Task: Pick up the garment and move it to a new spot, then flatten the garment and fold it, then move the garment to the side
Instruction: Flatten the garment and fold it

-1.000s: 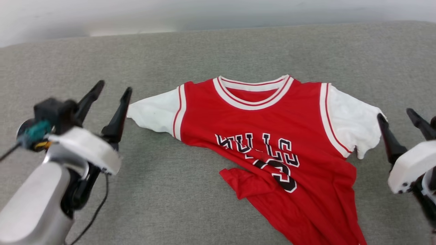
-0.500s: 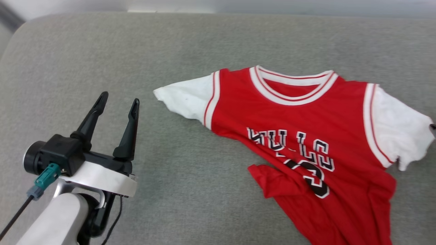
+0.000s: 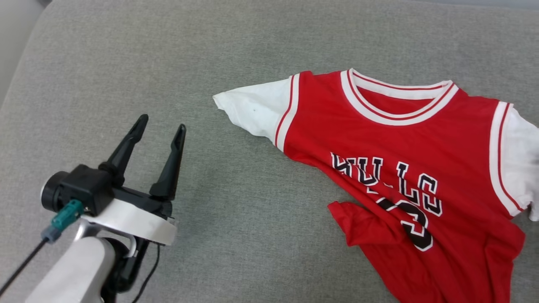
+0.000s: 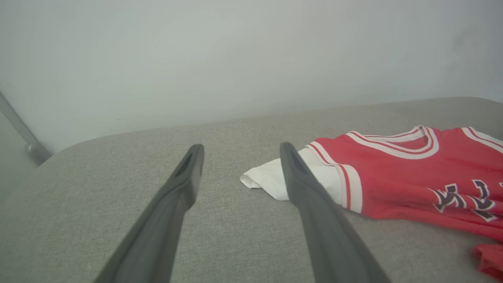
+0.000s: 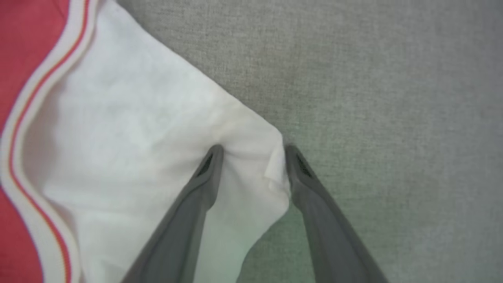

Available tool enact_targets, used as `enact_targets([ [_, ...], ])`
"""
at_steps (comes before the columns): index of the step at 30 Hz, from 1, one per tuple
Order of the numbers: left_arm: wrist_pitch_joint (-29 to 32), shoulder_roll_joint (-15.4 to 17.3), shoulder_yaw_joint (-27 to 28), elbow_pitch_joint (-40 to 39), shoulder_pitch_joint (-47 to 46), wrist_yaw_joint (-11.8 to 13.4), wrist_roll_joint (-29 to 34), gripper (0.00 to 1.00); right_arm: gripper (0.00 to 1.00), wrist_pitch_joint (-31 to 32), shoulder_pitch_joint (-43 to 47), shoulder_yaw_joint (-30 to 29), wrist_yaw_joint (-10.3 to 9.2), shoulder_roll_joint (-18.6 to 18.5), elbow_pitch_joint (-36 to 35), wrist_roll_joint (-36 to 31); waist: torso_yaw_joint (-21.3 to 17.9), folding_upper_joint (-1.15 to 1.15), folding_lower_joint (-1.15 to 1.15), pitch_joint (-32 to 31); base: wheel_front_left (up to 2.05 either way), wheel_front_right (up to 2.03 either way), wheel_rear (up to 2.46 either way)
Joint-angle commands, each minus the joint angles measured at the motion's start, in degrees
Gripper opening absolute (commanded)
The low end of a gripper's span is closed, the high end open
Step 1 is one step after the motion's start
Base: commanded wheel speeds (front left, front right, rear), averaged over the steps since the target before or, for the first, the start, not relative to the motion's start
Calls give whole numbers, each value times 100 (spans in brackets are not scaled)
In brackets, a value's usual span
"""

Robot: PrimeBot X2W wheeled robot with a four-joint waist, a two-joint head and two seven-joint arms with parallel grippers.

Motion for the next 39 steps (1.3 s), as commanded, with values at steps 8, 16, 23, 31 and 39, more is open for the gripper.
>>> enact_targets([
  [8, 903, 441, -15, 261, -716, -580, -408, 100, 0, -340, -139, 347, -4, -51, -273, 160, -447, 0, 0, -49, 0, 0, 0],
  [16, 3179, 906, -198, 881, -1976, -1176, -1462, 100, 0, -341, -519, 678, -3, -29, -860, 325, -901, 0, 0, 250, 0, 0, 0],
  [23, 4971, 1073, -441, 1671, -2827, -1205, -2079, 100, 0, -346, -814, 978, -3, 53, -1067, 364, -1204, 0, 0, 522, 0, 0, 0],
  [31, 5530, 1020, -712, 2313, -3281, -1201, -1941, 100, 0, -414, -1035, 1187, -3, 76, -1078, 392, -1376, 0, 0, 726, 0, 0, 0],
  [39, 6046, 947, -1110, 2493, -3202, -1287, -1999, 100, 0, -507, -1163, 1274, -3, 47, -898, 388, -1411, 0, 0, 751, 0, 0, 0],
])
